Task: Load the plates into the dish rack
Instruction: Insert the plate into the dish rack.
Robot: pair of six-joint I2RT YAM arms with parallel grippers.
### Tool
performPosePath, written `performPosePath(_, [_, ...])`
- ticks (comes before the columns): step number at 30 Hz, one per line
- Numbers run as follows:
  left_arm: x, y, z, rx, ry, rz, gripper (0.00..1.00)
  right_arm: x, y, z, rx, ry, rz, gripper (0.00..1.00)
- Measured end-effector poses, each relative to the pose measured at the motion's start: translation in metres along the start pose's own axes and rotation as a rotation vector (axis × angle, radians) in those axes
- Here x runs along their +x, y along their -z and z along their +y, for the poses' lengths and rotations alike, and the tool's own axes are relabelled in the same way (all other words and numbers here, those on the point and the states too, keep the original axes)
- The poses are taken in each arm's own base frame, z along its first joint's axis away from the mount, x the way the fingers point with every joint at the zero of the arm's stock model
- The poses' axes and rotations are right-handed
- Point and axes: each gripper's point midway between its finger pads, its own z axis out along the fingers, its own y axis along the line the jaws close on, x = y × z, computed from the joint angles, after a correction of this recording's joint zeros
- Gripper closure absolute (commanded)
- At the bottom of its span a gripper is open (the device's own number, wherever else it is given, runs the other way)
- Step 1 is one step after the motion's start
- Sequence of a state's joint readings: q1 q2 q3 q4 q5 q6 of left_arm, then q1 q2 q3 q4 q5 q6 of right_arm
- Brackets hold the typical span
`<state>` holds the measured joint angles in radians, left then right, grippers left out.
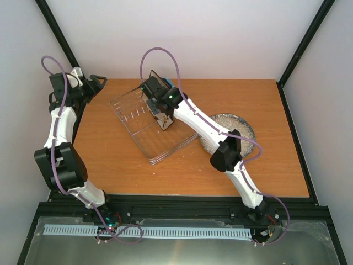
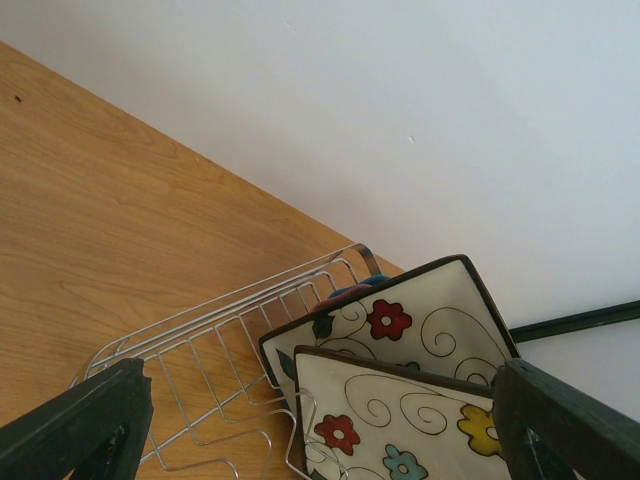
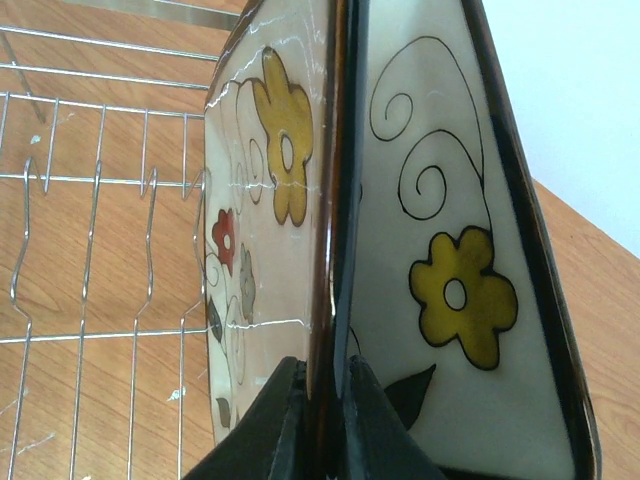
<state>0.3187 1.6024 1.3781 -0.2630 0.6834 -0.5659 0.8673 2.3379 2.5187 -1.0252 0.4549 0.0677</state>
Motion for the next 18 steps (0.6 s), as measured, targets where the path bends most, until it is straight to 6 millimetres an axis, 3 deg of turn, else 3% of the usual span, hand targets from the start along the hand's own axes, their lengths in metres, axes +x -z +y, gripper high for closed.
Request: performPosePath(18, [0.001,0.000,0.001,-0.006,0.005,0.004,0.06,-0.023,-0.014,0.009,-0.028,0.081,-0.094,0.97])
